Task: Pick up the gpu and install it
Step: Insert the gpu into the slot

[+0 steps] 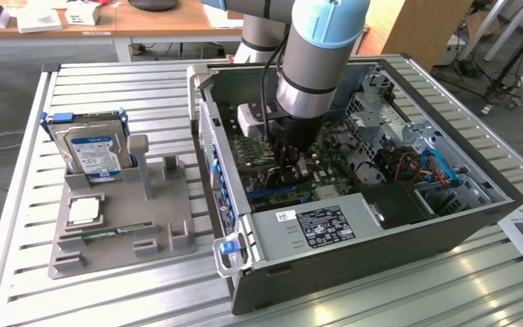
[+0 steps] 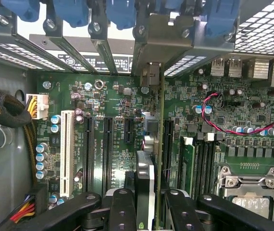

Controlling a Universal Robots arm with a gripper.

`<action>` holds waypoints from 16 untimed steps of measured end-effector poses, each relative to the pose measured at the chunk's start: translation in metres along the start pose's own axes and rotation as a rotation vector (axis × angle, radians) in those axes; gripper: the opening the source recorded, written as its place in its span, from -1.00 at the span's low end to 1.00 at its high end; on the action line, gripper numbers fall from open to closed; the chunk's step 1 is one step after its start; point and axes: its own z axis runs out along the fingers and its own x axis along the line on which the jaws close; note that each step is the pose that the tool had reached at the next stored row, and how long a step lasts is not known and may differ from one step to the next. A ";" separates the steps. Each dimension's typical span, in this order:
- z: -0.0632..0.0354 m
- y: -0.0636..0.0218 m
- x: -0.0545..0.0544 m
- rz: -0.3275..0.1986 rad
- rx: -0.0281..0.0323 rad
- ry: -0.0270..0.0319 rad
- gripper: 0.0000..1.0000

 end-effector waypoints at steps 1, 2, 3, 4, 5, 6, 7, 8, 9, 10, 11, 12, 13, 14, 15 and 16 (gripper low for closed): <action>-0.0001 0.0001 0.000 -0.001 0.0003 -0.0009 -0.44; -0.0002 0.0001 0.000 -0.001 0.0007 -0.0020 -0.44; -0.0003 0.0001 0.000 -0.002 0.0012 -0.0032 -0.44; -0.0003 0.0000 0.000 -0.003 0.0013 -0.0039 -0.44; -0.0004 0.0000 0.000 -0.003 0.0013 -0.0046 -0.44; -0.0005 0.0000 0.000 -0.004 0.0013 -0.0059 -0.44; -0.0004 0.0000 0.000 -0.004 0.0013 -0.0062 -0.44; -0.0004 0.0000 0.000 -0.004 0.0013 -0.0064 -0.44; -0.0004 0.0000 0.000 -0.004 0.0014 -0.0066 -0.44; -0.0004 0.0000 0.000 -0.005 0.0014 -0.0067 -0.44; -0.0004 0.0001 0.001 -0.005 0.0014 -0.0067 -0.44; -0.0004 0.0000 0.001 -0.005 0.0014 -0.0069 -0.44; -0.0004 0.0000 0.001 -0.005 0.0015 -0.0068 -0.44; -0.0004 0.0001 0.001 -0.005 0.0015 -0.0068 -0.44; -0.0004 0.0001 0.001 -0.005 0.0015 -0.0067 -0.44; -0.0004 0.0000 0.001 -0.005 0.0014 -0.0066 -0.44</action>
